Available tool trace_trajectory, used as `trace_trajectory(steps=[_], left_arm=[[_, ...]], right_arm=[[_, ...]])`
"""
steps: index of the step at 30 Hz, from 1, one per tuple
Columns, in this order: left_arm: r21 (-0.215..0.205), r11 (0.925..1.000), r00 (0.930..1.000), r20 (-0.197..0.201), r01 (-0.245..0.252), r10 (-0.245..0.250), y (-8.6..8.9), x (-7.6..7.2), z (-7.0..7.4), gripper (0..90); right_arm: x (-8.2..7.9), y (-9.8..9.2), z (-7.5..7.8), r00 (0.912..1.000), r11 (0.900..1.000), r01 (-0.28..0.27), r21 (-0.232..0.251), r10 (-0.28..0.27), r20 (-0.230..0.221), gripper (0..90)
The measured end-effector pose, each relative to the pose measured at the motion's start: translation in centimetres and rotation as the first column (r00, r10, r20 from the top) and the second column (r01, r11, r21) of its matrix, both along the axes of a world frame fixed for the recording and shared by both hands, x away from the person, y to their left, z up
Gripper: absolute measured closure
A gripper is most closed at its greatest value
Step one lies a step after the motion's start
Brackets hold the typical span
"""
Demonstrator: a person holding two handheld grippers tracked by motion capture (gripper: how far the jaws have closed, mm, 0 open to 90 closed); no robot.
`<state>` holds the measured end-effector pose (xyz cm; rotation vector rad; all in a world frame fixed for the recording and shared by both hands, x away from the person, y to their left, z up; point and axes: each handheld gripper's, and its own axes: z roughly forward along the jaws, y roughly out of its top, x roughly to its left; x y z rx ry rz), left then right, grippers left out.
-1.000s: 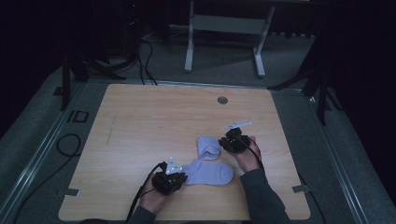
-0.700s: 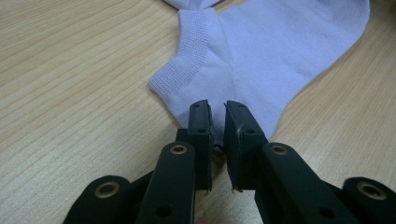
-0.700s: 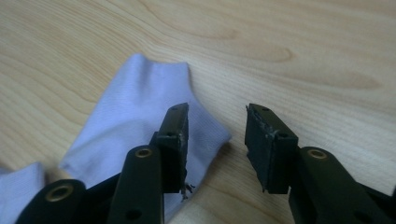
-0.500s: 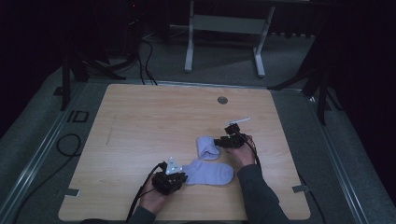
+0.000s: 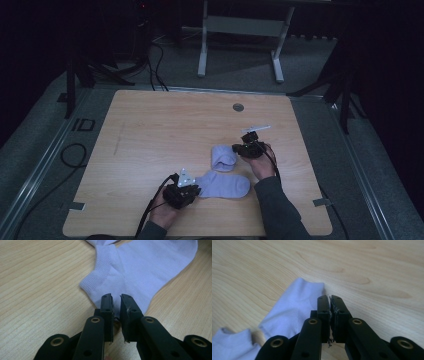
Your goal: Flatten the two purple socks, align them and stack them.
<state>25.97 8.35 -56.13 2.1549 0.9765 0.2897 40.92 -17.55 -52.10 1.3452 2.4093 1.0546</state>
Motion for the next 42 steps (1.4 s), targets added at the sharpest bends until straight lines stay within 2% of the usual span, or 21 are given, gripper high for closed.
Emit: trace_trajectory(steps=[8,11,15,21,25,28,30,31,32,33,35,36,37,40,42], left_arm=[[0.001,1.0000,1.0000,0.000,0.002,-0.002,0.0,0.0,0.0,80.7],[0.000,1.0000,1.0000,-0.001,0.003,-0.003,0.0,0.0,0.0,80.6],[-0.001,1.0000,1.0000,-0.003,0.006,-0.006,0.0,0.0,0.0,80.2],[0.000,1.0000,1.0000,-0.003,0.006,-0.006,0.0,0.0,0.0,80.1],[0.001,1.0000,1.0000,-0.001,0.007,-0.007,0.0,0.0,0.0,80.2],[0.001,1.0000,1.0000,-0.001,0.008,-0.008,0.0,0.0,0.0,80.2],[0.002,1.0000,1.0000,0.000,0.008,-0.008,0.0,0.0,0.0,80.1],[0.002,1.0000,1.0000,0.000,0.007,-0.007,0.0,0.0,0.0,80.1],[0.002,1.0000,1.0000,0.000,0.007,-0.007,0.0,0.0,0.0,80.1],[0.003,1.0000,1.0000,0.001,0.008,-0.008,0.0,0.0,0.0,80.2],[0.004,1.0000,1.0000,0.001,0.009,-0.009,0.0,0.0,0.0,80.2],[0.004,1.0000,1.0000,0.001,0.009,-0.009,0.0,0.0,0.0,80.2],[0.004,1.0000,1.0000,0.001,0.009,-0.009,0.0,0.0,0.0,80.1],[0.003,1.0000,1.0000,0.001,0.009,-0.009,0.0,0.0,0.0,80.1],[0.003,0.9999,1.0000,0.001,0.010,-0.010,0.0,0.0,0.0,80.1]], right_arm=[[-0.8,0.3,2.2,0.9981,1.000,-0.028,0.010,0.027,0.055,86.3],[-1.0,1.4,3.1,0.9949,0.999,-0.050,-0.013,0.051,0.087,86.3],[-1.0,2.7,3.7,0.9924,0.997,-0.077,-0.015,0.078,0.096,86.3],[-0.9,4.8,3.7,0.9885,0.993,-0.111,-0.048,0.116,0.098,86.4],[-0.8,7.2,3.2,0.9852,0.987,-0.144,-0.066,0.149,0.084,86.4],[-0.8,8.0,2.9,0.9830,0.985,-0.160,-0.069,0.166,0.079,86.4],[-0.9,8.7,2.8,0.9801,0.981,-0.179,-0.073,0.184,0.074,86.3],[-1.2,9.6,2.6,0.9730,0.974,-0.211,-0.086,0.218,0.076,86.4],[-1.2,9.6,2.6,0.9730,0.974,-0.211,-0.086,0.218,0.076,86.4],[-1.5,10.4,2.6,0.9665,0.967,-0.238,-0.092,0.245,0.077,85.9],[-1.6,11.2,2.6,0.9599,0.960,-0.263,-0.093,0.270,0.075,81.9],[-1.6,11.2,2.6,0.9599,0.960,-0.263,-0.093,0.270,0.075,81.9],[-1.8,11.6,2.6,0.9524,0.954,-0.288,-0.087,0.294,0.080,78.1],[-1.9,11.8,2.7,0.9475,0.950,-0.303,-0.073,0.309,0.084,76.1],[-1.9,11.8,2.7,0.9467,0.950,-0.303,-0.082,0.309,0.090,76.0]])
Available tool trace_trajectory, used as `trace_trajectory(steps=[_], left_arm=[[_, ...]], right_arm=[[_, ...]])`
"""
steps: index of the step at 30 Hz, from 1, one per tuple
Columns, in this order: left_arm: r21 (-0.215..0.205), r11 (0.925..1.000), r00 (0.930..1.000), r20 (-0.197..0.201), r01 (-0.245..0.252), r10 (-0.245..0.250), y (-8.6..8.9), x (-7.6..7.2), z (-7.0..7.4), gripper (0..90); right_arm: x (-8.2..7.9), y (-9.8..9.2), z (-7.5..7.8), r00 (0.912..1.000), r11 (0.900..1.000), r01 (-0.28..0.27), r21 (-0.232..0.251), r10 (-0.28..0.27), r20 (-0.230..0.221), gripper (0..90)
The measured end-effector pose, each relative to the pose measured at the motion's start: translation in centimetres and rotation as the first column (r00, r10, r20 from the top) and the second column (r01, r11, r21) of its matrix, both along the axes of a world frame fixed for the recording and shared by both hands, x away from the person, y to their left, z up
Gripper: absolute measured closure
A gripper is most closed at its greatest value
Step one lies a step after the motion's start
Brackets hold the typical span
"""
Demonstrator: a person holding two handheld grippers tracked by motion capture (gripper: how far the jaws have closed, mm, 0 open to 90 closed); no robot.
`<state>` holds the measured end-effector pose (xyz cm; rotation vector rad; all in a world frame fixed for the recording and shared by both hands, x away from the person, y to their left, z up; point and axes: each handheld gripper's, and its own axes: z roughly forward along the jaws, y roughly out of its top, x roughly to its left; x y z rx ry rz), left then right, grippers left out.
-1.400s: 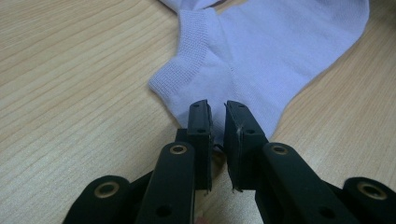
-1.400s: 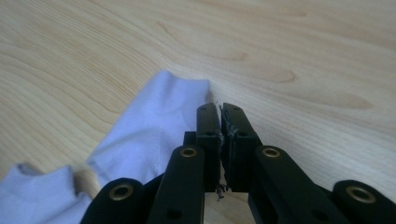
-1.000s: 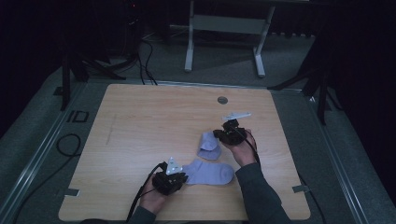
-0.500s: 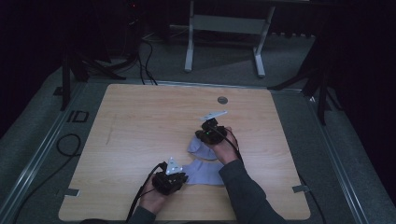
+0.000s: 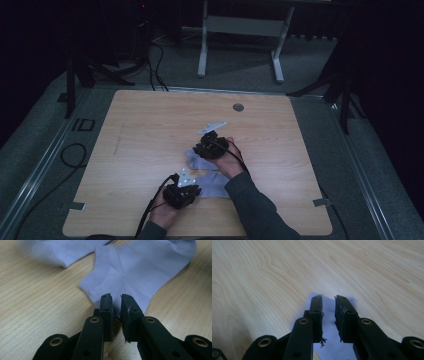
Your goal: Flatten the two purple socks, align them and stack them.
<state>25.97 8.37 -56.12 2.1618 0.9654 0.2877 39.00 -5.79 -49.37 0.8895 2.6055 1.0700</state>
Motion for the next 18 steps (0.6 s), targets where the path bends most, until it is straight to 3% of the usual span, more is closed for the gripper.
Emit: trace_trajectory(steps=[4,7,8,9,11,16,18], left_arm=[[-0.002,1.0000,1.0000,-0.001,-0.001,0.001,0.0,0.0,0.0,80.1],[0.002,1.0000,1.0000,0.000,0.000,0.000,0.0,0.0,0.0,80.2],[0.002,1.0000,1.0000,0.000,0.000,0.000,0.0,0.0,0.0,80.1],[0.000,1.0000,1.0000,0.000,-0.001,0.001,0.0,0.0,0.0,80.2],[-0.003,1.0000,1.0000,-0.003,-0.002,0.002,0.0,0.0,0.0,80.1],[0.000,1.0000,1.0000,0.000,-0.002,0.002,0.0,0.0,0.0,80.1],[0.000,1.0000,1.0000,-0.001,-0.002,0.002,0.0,0.0,0.0,80.1]], right_arm=[[0.2,-0.8,-0.4,0.9997,1.000,0.022,-0.022,-0.022,-0.007,79.3],[0.4,-2.0,-1.8,0.9984,0.995,0.049,-0.085,-0.051,-0.022,84.1],[0.4,-2.0,-1.8,0.9984,0.995,0.049,-0.085,-0.051,-0.022,84.1],[0.5,-2.7,-2.7,0.9981,0.990,0.055,-0.132,-0.058,-0.022,84.9],[0.6,-3.2,-3.4,0.9967,0.986,0.067,-0.155,-0.073,-0.035,85.2],[0.7,-4.7,-4.8,0.9929,0.978,0.095,-0.188,-0.106,-0.053,85.2],[0.7,-5.1,-4.8,0.9916,0.980,0.103,-0.172,-0.114,-0.061,85.1]])
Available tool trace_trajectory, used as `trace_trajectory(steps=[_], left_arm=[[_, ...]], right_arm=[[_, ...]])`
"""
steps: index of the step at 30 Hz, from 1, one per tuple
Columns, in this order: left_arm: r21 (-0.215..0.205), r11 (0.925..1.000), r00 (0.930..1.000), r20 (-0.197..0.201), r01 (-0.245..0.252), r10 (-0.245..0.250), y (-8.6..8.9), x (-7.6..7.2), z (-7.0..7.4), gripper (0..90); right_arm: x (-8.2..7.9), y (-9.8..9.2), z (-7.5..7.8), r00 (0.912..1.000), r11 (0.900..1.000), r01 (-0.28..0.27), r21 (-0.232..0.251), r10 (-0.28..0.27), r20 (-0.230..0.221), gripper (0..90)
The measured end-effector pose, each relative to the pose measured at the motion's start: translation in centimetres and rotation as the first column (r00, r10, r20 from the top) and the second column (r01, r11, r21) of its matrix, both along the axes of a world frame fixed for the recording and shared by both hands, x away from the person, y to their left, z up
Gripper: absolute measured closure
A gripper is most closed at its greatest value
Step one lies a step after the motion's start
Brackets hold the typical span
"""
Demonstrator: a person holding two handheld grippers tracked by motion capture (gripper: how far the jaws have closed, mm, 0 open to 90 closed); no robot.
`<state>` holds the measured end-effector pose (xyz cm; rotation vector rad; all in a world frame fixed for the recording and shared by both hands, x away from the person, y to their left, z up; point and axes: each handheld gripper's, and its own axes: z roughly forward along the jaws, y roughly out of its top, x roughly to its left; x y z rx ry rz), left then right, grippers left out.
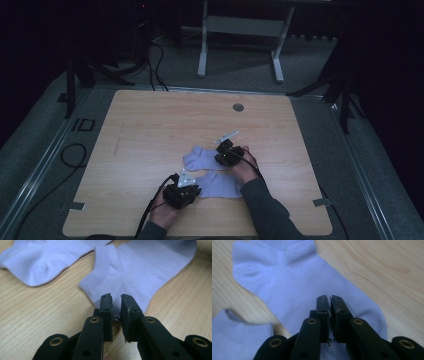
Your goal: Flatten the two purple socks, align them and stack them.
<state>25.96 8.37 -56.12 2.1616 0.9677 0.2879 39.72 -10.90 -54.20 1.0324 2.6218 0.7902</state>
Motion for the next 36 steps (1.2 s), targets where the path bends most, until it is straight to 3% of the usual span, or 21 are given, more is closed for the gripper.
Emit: trace_trajectory(steps=[7,17,20,21,23,26,27,29,30,31,34,36], left_arm=[[-0.003,1.0000,1.0000,0.000,-0.003,0.003,0.0,0.0,0.0,80.1],[-0.004,1.0000,1.0000,-0.003,-0.002,0.002,0.0,0.0,0.0,80.1],[-0.005,1.0000,1.0000,-0.005,-0.002,0.002,0.0,0.0,0.0,80.1],[-0.006,1.0000,1.0000,-0.005,-0.003,0.003,0.0,0.0,0.0,80.1],[-0.005,1.0000,1.0000,-0.005,-0.002,0.002,0.0,0.0,0.0,80.1],[-0.006,1.0000,1.0000,-0.005,-0.003,0.003,0.0,0.0,0.0,80.1],[-0.006,1.0000,1.0000,-0.005,-0.003,0.003,0.0,0.0,0.0,80.1],[-0.007,1.0000,1.0000,-0.005,-0.003,0.003,0.0,0.0,0.0,80.1],[-0.007,1.0000,1.0000,-0.005,-0.003,0.003,0.0,0.0,0.0,80.0],[-0.006,1.0000,1.0000,-0.005,-0.003,0.003,0.0,0.0,0.0,80.0],[-0.006,1.0000,1.0000,-0.005,-0.004,0.004,0.0,0.0,0.0,79.8],[-0.004,1.0000,1.0000,-0.006,0.002,-0.002,0.0,0.0,0.0,79.2]], right_arm=[[-0.6,-2.7,-0.2,0.9988,0.999,0.048,0.025,-0.048,0.003,84.7],[-1.1,-6.7,-0.1,0.9926,0.993,0.121,0.014,-0.121,0.010,81.4],[-1.2,-7.3,0.0,0.9912,0.991,0.132,0.004,-0.132,0.009,80.7],[-1.1,-7.6,0.1,0.9862,0.986,0.166,-0.012,-0.166,-0.004,79.6],[-1.1,-7.6,0.3,0.9823,0.981,0.187,-0.043,-0.186,0.020,76.7],[-1.2,-7.3,0.5,0.9838,0.984,0.176,-0.038,-0.175,0.040,74.0],[-1.5,-6.4,0.8,0.9901,0.992,0.126,-0.016,-0.125,0.064,69.6],[-1.6,-5.4,1.0,0.9941,0.997,0.080,-0.016,-0.079,0.075,66.1],[-1.6,-5.4,1.0,0.9941,0.997,0.080,-0.016,-0.079,0.075,66.1],[-1.6,-4.3,1.0,0.9961,0.999,0.040,-0.023,-0.038,0.079,63.0],[-1.5,-3.8,1.0,0.9964,0.999,0.028,-0.029,-0.025,0.080,62.0],[-1.1,-2.3,1.0,0.9971,0.999,0.005,-0.036,-0.002,0.076,58.6]])
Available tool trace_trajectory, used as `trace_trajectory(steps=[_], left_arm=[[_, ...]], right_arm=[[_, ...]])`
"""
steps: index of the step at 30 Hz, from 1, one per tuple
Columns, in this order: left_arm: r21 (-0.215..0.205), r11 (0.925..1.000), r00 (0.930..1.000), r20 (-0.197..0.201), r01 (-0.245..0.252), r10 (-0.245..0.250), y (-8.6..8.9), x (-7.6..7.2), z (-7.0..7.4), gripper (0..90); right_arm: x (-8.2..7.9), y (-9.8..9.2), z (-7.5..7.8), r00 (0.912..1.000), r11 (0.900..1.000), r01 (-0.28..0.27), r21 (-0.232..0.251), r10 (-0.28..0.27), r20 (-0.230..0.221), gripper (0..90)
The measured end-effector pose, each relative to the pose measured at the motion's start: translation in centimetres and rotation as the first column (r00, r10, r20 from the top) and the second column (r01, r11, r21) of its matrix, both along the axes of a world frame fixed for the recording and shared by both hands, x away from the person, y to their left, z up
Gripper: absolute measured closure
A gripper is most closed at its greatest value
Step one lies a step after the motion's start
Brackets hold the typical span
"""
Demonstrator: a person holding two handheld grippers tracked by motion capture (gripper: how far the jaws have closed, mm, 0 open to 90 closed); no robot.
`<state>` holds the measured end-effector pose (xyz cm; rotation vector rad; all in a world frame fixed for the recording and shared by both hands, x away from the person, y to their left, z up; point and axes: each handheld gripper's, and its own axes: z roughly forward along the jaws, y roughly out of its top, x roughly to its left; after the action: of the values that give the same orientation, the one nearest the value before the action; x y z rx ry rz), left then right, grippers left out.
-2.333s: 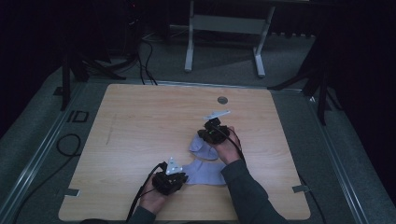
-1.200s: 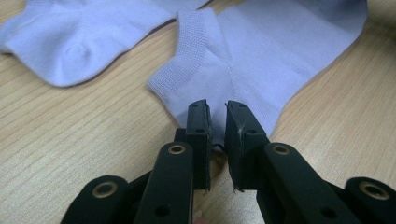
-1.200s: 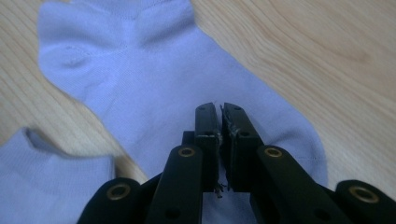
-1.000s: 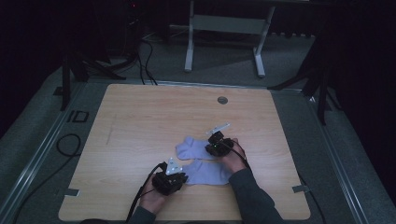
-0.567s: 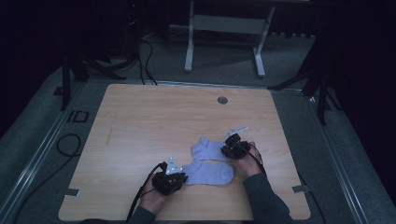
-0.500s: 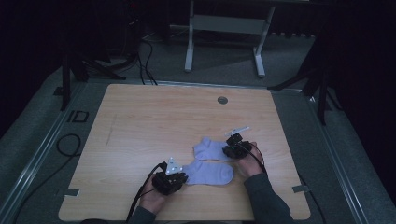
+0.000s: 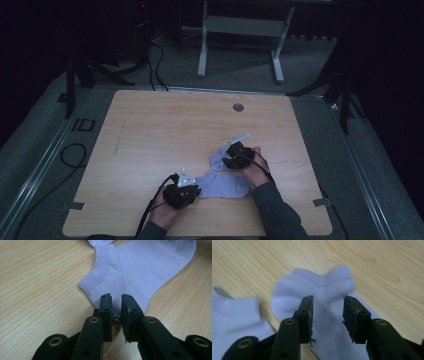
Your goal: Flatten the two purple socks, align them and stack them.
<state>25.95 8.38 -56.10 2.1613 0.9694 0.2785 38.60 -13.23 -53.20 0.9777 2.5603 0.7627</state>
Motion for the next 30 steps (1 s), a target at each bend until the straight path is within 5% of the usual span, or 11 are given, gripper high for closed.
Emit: trace_trajectory(steps=[4,7,11,17,30], left_arm=[[-0.002,1.0000,1.0000,0.000,-0.001,0.001,0.0,0.0,0.0,79.0],[-0.002,1.0000,1.0000,0.000,-0.001,0.001,0.0,0.0,0.0,78.7],[0.002,1.0000,1.0000,0.002,-0.002,0.002,-0.1,-0.1,0.0,78.2],[-0.005,1.0000,1.0000,-0.003,0.002,-0.002,0.0,0.0,0.0,76.6],[-0.032,0.9995,0.9999,-0.014,-0.003,0.003,-0.1,-0.1,-0.1,72.4]], right_arm=[[1.0,0.4,-0.9,0.9981,1.000,0.013,-0.009,-0.014,-0.061,54.1],[1.7,0.0,-1.0,0.9937,0.998,0.033,0.049,-0.028,-0.108,55.6],[1.6,0.1,-0.9,0.9962,1.000,0.019,0.013,-0.017,-0.085,62.7],[1.9,-0.1,-0.9,0.9950,0.998,0.062,0.005,-0.062,-0.079,85.3],[1.3,-0.8,-0.3,0.9945,0.995,0.090,0.039,-0.088,-0.056,87.1]])
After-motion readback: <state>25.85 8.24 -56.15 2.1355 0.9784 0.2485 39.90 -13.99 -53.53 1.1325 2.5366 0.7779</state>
